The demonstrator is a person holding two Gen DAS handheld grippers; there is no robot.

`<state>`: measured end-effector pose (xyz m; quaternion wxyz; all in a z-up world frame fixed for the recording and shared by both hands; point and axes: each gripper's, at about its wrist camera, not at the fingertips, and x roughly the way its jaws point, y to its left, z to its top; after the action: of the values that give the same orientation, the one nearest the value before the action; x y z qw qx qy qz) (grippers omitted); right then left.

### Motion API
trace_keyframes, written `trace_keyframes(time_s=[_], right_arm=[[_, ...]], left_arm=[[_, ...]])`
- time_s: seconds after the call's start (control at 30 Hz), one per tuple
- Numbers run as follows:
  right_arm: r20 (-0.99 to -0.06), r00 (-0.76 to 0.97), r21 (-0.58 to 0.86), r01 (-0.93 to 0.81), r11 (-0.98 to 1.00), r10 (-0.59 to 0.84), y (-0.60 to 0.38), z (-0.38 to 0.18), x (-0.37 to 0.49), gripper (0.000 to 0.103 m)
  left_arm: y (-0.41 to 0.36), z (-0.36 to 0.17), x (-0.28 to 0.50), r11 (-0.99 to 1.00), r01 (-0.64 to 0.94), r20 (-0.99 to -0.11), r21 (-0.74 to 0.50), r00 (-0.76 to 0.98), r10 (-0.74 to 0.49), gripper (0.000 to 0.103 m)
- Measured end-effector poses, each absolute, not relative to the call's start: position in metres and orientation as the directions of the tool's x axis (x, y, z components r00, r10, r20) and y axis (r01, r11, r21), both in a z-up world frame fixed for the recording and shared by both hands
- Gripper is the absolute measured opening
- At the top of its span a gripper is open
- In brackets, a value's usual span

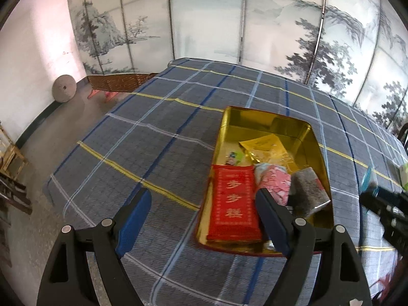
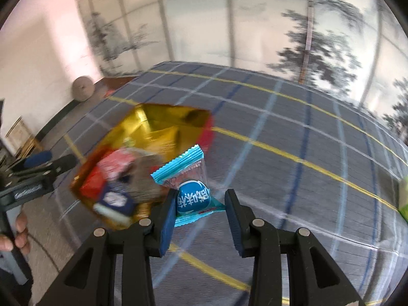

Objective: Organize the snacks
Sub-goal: 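Carry the blue candy into the gold tray and open the right tool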

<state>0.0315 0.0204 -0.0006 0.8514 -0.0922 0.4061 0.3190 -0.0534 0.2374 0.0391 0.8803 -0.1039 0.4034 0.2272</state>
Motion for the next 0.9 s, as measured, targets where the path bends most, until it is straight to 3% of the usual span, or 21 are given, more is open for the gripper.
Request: trace_keyframes(time_s=[0.4,0.9], right_arm=[[-0.801,0.359,0.071,-0.737,0.672,0.478,0.079,-0.019,-0.005,0.038],[-0.82,0.363,0.054,-0.721,0.69,0.443,0.105,-0.038,0.006,0.038]], left_arm=[[0.256,0.034,-0.069,0.852,-0.524,-0.767,-0.014,0.552,0.327,0.084],[0.255,0.032,-0.07,0.854,-0.52,-0.775,-0.008,0.543,0.324,0.084]])
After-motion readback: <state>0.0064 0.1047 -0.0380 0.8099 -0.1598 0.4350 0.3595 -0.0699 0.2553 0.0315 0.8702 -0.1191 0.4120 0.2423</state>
